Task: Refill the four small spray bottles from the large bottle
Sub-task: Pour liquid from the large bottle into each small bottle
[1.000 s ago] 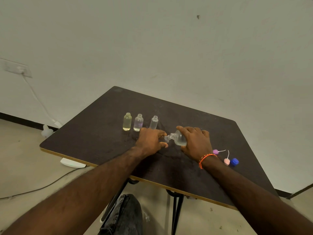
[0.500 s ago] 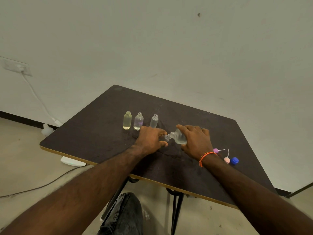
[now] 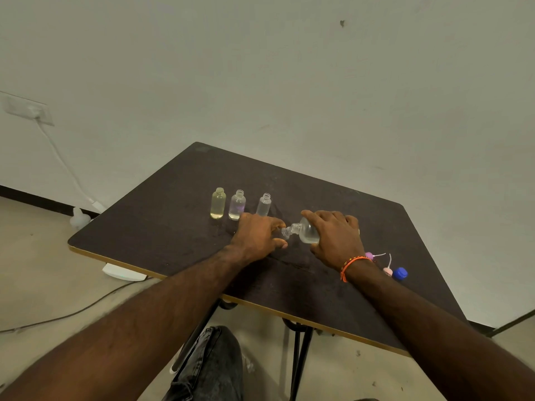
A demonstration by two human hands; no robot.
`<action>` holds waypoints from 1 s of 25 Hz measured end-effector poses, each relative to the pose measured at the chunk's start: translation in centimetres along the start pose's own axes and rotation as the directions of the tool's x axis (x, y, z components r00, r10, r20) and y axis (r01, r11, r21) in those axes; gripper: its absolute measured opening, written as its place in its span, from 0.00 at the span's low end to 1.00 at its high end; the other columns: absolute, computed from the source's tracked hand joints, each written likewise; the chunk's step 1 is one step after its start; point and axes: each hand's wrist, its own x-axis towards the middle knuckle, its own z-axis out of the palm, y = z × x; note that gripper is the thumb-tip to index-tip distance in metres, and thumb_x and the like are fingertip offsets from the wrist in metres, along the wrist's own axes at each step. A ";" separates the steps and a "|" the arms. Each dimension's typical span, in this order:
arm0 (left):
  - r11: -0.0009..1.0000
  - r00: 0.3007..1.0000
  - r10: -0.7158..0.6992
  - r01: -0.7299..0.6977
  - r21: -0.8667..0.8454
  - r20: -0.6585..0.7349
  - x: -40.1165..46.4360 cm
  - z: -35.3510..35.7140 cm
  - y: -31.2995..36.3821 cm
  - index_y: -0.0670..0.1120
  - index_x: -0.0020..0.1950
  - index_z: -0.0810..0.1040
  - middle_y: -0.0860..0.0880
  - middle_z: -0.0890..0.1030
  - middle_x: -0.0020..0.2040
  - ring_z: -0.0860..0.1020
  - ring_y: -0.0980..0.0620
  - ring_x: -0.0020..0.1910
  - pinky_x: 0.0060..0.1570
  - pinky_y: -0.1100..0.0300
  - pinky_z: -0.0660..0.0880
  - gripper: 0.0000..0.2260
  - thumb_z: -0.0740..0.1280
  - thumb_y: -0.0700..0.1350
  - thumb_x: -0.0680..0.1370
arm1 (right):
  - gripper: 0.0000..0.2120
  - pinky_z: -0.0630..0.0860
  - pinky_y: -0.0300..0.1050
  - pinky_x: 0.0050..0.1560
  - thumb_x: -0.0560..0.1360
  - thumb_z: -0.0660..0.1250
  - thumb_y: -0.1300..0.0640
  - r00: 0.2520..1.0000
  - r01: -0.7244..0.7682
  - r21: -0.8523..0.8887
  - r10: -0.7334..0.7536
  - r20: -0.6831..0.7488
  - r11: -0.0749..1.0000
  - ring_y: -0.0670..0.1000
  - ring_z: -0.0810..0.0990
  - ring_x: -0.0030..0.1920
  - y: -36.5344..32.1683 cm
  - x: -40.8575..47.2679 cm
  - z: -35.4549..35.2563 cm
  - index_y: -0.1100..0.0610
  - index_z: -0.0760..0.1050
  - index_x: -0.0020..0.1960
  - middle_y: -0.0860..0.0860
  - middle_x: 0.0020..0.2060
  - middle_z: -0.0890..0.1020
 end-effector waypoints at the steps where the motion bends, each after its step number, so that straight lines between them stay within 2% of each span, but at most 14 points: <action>1: 1.000 1.000 -0.002 0.002 -0.007 0.002 0.0 0.1 0.0 0.53 0.68 0.80 0.52 0.86 0.59 0.81 0.51 0.61 0.71 0.47 0.67 0.25 0.76 0.60 0.74 | 0.36 0.63 0.59 0.67 0.71 0.73 0.47 1.000 0.001 -0.003 -0.001 0.001 1.000 0.56 0.71 0.69 0.0 0.0 -0.1 0.43 0.62 0.76 0.48 0.69 0.75; 11: 0.998 1.000 -0.012 0.012 -0.057 0.004 0.1 0.3 -0.3 0.51 0.70 0.79 0.51 0.86 0.59 0.82 0.51 0.61 0.70 0.45 0.71 0.27 0.77 0.58 0.73 | 0.37 0.62 0.59 0.68 0.71 0.73 0.49 1.000 0.011 -0.014 -0.011 -0.002 1.000 0.56 0.71 0.69 -0.2 0.2 -0.3 0.43 0.62 0.76 0.49 0.69 0.74; 25: 0.999 1.000 -0.016 0.016 -0.047 -0.004 0.0 0.1 -0.2 0.52 0.69 0.80 0.51 0.86 0.59 0.81 0.52 0.62 0.72 0.46 0.67 0.27 0.77 0.59 0.73 | 0.37 0.63 0.60 0.69 0.71 0.73 0.48 1.000 0.019 -0.031 -0.018 0.017 0.999 0.56 0.71 0.69 -0.5 0.5 -0.6 0.44 0.62 0.77 0.49 0.70 0.74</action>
